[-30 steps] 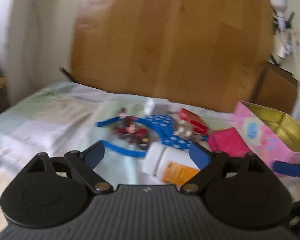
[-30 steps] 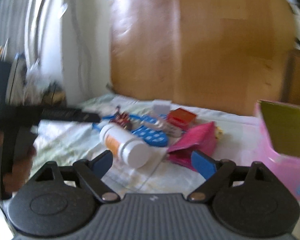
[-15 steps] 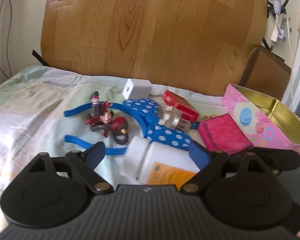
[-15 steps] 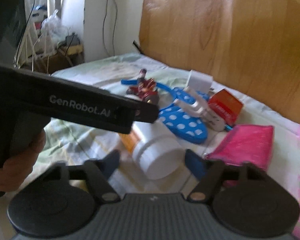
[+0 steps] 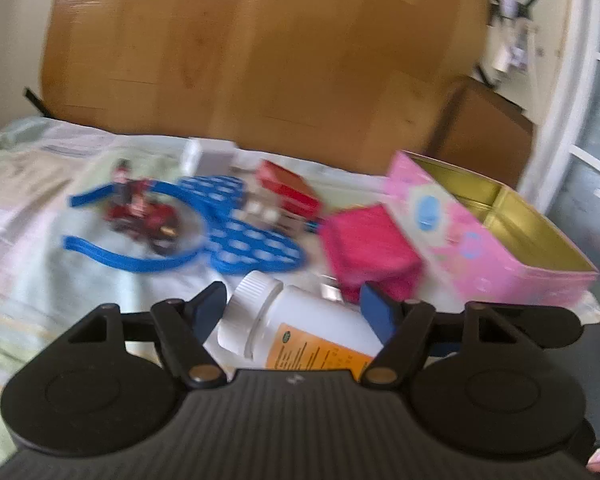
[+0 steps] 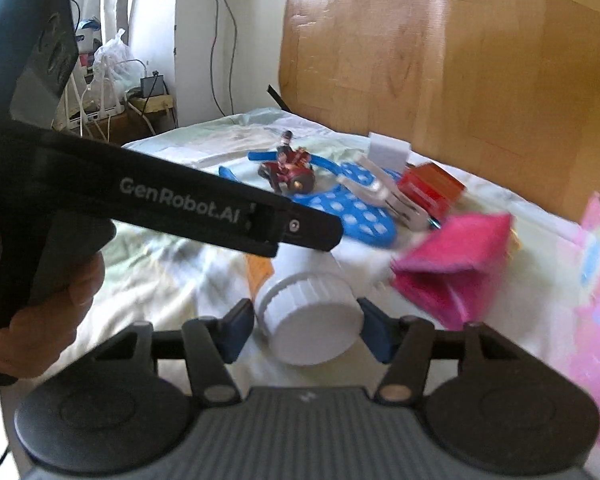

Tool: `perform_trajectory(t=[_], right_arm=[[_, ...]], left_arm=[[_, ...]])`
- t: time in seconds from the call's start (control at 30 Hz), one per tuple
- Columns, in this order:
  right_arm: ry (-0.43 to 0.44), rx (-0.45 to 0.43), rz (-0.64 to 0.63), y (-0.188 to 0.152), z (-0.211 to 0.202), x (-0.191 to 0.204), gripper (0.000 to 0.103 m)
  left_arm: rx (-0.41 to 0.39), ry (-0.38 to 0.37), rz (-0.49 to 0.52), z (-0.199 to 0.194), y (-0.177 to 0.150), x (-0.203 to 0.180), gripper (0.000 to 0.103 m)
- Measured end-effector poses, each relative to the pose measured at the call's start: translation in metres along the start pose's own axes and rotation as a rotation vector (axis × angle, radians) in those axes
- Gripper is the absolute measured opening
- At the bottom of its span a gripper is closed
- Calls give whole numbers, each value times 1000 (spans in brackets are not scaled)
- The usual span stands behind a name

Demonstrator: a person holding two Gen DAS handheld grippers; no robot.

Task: Organize rigid objects
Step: 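Carry the pill bottle with the right gripper into the pink tin and release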

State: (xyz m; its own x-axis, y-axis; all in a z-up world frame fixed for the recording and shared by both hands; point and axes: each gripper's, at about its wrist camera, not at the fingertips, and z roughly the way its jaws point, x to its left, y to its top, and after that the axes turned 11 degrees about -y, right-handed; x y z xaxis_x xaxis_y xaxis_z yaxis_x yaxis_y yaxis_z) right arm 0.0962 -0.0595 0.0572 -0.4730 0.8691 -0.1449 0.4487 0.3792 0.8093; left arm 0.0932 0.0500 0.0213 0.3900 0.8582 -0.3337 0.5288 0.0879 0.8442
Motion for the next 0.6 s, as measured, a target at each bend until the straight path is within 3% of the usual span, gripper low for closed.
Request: perform_trajectory(t=[0.3, 0.5, 0.57, 0.6], right_arm=[[-59, 5, 85, -55, -75, -55, 55], [-93, -8, 145, -72, -87, -70, 65], [-77, -14, 146, -74, -86, -70, 64], [-68, -12, 143, -75, -84, -69, 56]], left_arm=[[75, -231, -2, 11, -14, -57, 76], [89, -192, -7, 19, -13, -60, 85], [130, -209, -37, 25, -17, -58, 82], [141, -206, -50, 27, -20, -59, 80]])
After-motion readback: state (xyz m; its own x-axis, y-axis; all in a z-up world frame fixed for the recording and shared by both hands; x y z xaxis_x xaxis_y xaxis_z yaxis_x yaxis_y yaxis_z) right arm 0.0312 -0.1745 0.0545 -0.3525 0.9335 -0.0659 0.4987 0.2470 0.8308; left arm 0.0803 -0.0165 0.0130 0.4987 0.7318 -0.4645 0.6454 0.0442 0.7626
